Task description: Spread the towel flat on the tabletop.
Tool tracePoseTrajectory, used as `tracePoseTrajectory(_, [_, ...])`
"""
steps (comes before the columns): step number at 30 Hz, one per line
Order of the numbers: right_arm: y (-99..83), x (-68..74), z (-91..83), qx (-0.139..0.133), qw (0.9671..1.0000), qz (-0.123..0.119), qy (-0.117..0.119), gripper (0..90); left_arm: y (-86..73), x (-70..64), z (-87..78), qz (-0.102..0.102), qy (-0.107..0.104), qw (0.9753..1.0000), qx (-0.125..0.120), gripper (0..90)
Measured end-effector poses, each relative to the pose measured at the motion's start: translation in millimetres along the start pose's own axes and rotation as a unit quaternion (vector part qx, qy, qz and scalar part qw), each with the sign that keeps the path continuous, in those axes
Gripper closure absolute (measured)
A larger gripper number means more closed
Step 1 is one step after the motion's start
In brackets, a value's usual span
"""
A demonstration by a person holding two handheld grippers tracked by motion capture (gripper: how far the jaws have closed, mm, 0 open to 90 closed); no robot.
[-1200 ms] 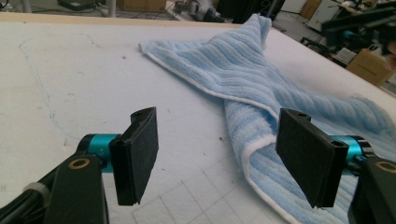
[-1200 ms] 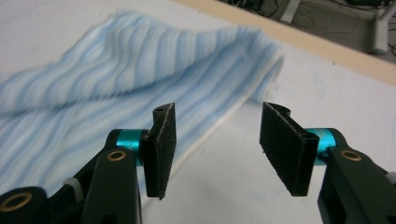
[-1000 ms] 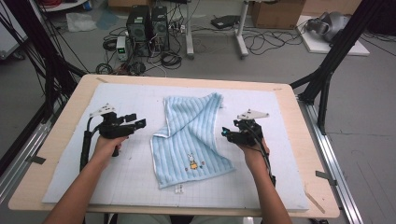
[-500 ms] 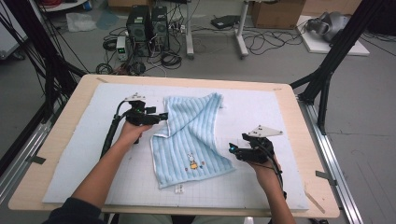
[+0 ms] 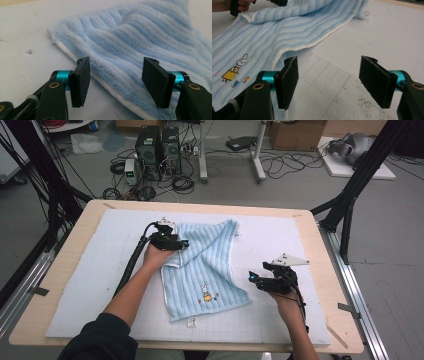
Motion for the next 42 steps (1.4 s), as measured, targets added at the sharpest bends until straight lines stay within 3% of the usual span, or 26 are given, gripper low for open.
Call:
tracePoseTrajectory(2, [-0.1, -1.1, -0.5, -0.002, 1.0000, 0.001, 0.000, 31.4, 1.4, -2.0, 3.0, 0.020, 0.018, 0.9996, 0.010, 44.9])
tracePoseTrajectory(7, [-0.4, -1.2, -1.0, -0.001, 1.0000, 0.002, 0.000, 31.4, 4.6, -1.4, 6.3, 0.030, 0.034, 0.9989, 0.011, 55.7])
tracePoseTrajectory(10, [-0.4, -0.3, -0.9, 0.000, 1.0000, 0.003, 0.002, 31.4, 5.6, -3.8, 8.6, 0.032, 0.021, 0.9993, 0.006, 83.5])
tracePoseTrajectory(13, [-0.6, -0.2, -0.3, 0.000, 1.0000, 0.002, 0.003, 31.4, 8.5, -0.1, 9.5, 0.008, 0.016, 0.9998, -0.001, 85.7])
tracePoseTrajectory(18, [-1.7, 0.0, 0.0, 0.001, 1.0000, 0.003, 0.004, 31.4, 14.5, 17.0, 2.5, -0.015, 0.043, 0.9986, -0.027, 85.9])
tracePoseTrajectory(24, [-5.1, 0.7, 3.3, 0.006, 0.9999, 0.007, 0.005, 31.4, 21.6, 48.3, -10.7, -0.058, 0.078, 0.9931, -0.065, 85.9])
tracePoseTrajectory(27, [-6.8, 1.8, 5.2, 0.009, 0.9999, 0.007, 0.006, 31.4, 23.4, 63.3, -19.1, -0.099, 0.082, 0.9862, -0.105, 85.9])
tracePoseTrajectory(29, [-7.7, 2.9, 6.3, 0.013, 0.9998, 0.009, 0.007, 31.4, 23.6, 70.4, -24.1, -0.113, 0.089, 0.9820, -0.123, 85.8])
tracePoseTrajectory(30, [-7.9, 3.1, 6.9, 0.014, 0.9999, 0.007, 0.006, 31.4, 23.0, 72.8, -25.7, -0.117, 0.089, 0.9809, -0.128, 85.6])
tracePoseTrajectory(32, [-7.9, 4.2, 7.2, 0.015, 0.9998, 0.009, 0.007, 31.4, 20.4, 74.3, -26.1, -0.123, 0.078, 0.9813, -0.126, 79.7])
tracePoseTrajectory(34, [-7.9, 4.7, 7.8, 0.014, 0.9999, 0.007, 0.006, 31.4, 17.9, 73.6, -25.8, -0.128, 0.070, 0.9824, -0.117, 58.5])
tracePoseTrajectory(36, [-7.9, 5.2, 8.6, 0.015, 0.9998, 0.007, 0.005, 31.4, 17.7, 70.8, -27.5, -0.123, 0.061, 0.9842, -0.112, 47.8])
tracePoseTrajectory(39, [-7.5, 6.9, 9.5, 0.015, 0.9999, 0.005, 0.005, 31.4, 20.1, 62.2, -32.7, -0.103, 0.044, 0.9882, -0.104, 40.1])
tracePoseTrajectory(42, [-5.9, 10.0, 10.8, 0.013, 0.9999, 0.002, 0.008, 32.9, 20.9, 50.5, -43.0, -0.080, 0.031, 0.9884, -0.125, 39.9])
Point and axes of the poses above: each handheld gripper's, and its own axes: z roughly forward along the jaws, y roughly out of its top, x roughly to its left, the point moved 4 cm from there along z, roughly forward along the jaws, and after that the axes turned 10 degrees about -y, right-handed, at the moved point
